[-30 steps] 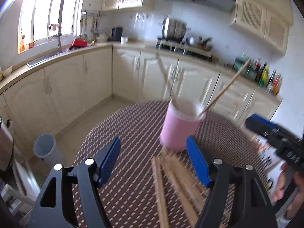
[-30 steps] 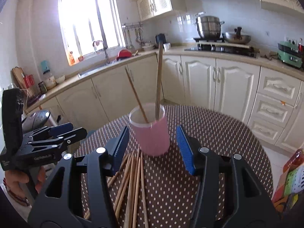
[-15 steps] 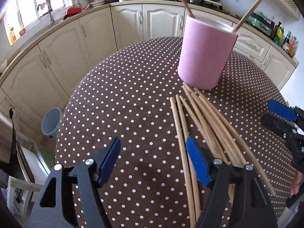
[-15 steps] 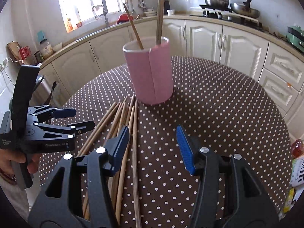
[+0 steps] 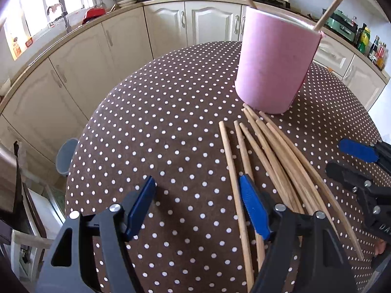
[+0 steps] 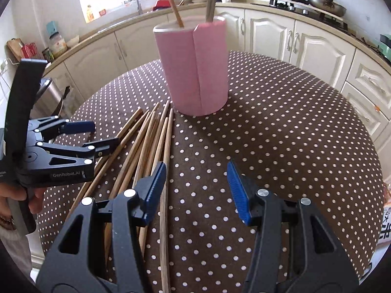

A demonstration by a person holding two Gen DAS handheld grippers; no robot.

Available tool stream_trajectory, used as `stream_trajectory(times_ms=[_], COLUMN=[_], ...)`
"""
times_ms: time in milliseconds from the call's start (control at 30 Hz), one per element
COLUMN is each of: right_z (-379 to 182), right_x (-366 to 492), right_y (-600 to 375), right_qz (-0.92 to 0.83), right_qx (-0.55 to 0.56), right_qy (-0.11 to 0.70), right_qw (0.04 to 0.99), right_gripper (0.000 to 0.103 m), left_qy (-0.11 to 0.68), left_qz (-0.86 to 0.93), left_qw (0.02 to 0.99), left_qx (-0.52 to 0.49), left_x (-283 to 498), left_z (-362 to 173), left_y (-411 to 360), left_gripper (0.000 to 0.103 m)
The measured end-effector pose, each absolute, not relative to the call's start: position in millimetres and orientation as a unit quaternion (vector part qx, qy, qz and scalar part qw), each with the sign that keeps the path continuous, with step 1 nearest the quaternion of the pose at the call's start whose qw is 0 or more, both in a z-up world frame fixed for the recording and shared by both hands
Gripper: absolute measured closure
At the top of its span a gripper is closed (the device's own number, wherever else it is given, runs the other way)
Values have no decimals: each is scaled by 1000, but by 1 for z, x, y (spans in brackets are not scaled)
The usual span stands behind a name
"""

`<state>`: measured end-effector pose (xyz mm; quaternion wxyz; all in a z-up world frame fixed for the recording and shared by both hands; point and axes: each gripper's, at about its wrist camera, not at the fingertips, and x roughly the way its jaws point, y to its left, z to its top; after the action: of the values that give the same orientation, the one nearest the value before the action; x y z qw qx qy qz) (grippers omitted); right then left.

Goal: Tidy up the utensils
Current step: 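Lower the right tool and grasp another chopstick from the pile, then lift the chopstick with the right tool and lower it into the cup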

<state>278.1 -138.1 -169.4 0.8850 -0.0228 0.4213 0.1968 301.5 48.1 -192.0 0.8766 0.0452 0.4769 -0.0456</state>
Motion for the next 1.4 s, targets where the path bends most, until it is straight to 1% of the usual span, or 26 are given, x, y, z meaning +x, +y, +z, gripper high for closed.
stream_trajectory(times_ms=[133, 200, 267, 367, 467, 500, 600, 767, 867, 933, 1000, 1033, 1167, 1400], right_z=[-172, -173, -174, -174, -175, -175, -174, -172, -171, -171, -169, -169, -169, -157], right_x=[284, 288, 291, 296, 301, 304, 311, 331, 342, 344, 346, 345, 341, 321], right_y=[-129, -123, -117, -109, -95, -90, -81, -72, -65, -63, -64, -65, -69, -85], right_qz=[203, 208, 210, 214, 205, 204, 207, 210, 211, 212, 214, 215, 219, 227], right_qx=[-33, -38, -49, -59, -94, -101, -108, -110, -104, -97, -91, -85, -71, -54], right_qy=[425, 429, 436, 443, 452, 454, 465, 482, 489, 492, 494, 495, 494, 477], right_qw=[881, 878, 874, 869, 863, 861, 854, 844, 840, 839, 838, 838, 839, 847], right_gripper=[52, 59, 64, 67, 71, 74, 82, 88, 94, 95, 95, 95, 95, 96], left_qy=[476, 474, 474, 475, 474, 475, 477, 483, 488, 486, 483, 483, 481, 465], left_qz=[-42, -43, -43, -43, -46, -48, -51, -52, -52, -50, -51, -55, -61, -72], left_qw=[877, 878, 878, 878, 878, 877, 876, 874, 871, 872, 874, 874, 874, 882], left_qx=[41, 45, 46, 43, 44, 43, 42, 34, 31, 30, 21, 12, -16, -23], left_x=[306, 307, 308, 312, 317, 320, 326, 340, 347, 348, 351, 352, 354, 341], left_z=[-191, -191, -191, -191, -189, -188, -187, -186, -184, -184, -182, -182, -181, -167], left_y=[48, 45, 40, 38, 32, 30, 24, 18, 17, 17, 21, 24, 35, 41], left_gripper=[33, 33, 33, 34, 42, 45, 52, 54, 55, 65, 89, 93, 97, 97])
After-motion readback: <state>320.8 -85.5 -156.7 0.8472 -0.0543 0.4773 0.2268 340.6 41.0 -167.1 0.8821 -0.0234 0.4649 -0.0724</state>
